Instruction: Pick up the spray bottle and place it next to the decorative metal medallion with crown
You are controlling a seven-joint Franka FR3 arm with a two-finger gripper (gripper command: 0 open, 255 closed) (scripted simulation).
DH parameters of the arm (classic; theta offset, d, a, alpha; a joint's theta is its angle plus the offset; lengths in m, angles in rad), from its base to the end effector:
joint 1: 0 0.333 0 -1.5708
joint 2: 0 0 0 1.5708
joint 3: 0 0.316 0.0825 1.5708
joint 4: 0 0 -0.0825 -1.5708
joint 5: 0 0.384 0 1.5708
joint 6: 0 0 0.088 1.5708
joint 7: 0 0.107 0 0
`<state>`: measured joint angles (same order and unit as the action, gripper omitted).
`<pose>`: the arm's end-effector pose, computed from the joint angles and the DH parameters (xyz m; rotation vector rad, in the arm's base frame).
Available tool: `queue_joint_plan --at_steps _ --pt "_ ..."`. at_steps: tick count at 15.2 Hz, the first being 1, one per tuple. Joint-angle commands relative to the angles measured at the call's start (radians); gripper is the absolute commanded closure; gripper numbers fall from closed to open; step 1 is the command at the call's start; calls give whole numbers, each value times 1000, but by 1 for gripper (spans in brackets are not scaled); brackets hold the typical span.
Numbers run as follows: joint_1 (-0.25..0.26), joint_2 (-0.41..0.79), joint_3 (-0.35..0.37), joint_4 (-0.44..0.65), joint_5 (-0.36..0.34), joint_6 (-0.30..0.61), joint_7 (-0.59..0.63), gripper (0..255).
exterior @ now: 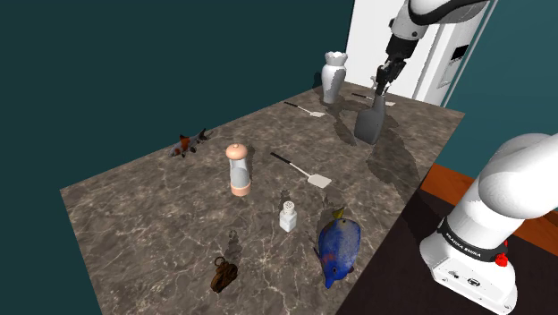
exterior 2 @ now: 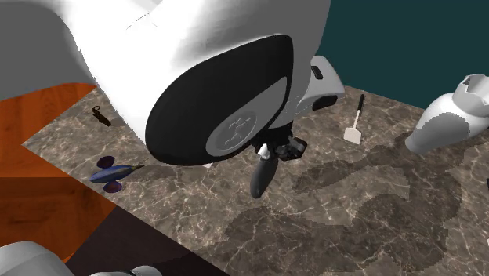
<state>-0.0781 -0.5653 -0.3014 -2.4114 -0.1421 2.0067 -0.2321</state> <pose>0.3657 -0.1675 0.5161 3.1173 -0.0984 0.2264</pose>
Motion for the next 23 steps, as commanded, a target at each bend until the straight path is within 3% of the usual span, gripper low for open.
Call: queue_joint_plan --at_steps 1,23 --pt "0 -5 3 25 2 -30 -1 255" --pt "17 27 29 345 29 -319 -6 255"
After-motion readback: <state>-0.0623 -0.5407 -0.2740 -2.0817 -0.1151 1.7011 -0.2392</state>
